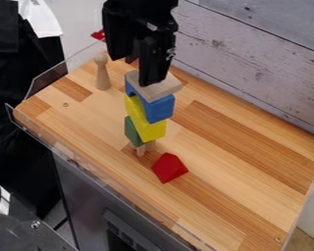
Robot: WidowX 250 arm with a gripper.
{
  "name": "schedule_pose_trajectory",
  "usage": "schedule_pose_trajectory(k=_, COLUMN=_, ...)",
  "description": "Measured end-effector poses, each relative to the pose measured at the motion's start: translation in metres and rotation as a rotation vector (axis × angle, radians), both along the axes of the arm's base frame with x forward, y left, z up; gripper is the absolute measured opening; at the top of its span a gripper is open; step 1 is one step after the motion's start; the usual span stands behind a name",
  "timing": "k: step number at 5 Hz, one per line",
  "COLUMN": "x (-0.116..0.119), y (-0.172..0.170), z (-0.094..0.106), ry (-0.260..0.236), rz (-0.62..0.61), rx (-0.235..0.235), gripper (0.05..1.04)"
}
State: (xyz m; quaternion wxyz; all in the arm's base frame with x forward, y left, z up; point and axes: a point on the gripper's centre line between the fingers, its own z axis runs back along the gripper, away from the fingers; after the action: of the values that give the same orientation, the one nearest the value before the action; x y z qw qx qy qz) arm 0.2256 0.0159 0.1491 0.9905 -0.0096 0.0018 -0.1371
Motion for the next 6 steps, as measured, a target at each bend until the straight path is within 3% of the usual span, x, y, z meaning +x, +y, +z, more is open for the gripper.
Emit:
schedule_pose_trajectory(k=3, x=0.000, y=-0.003, z=-0.012, ry=0.038, rz=-0.002, rx=-0.020, gripper=1.000)
schedule_pose_trajectory(k=6, x=0.005, y=0.000, z=-0.020, ry=0.032, rz=-0.007, rx=-0.007, gripper=1.000)
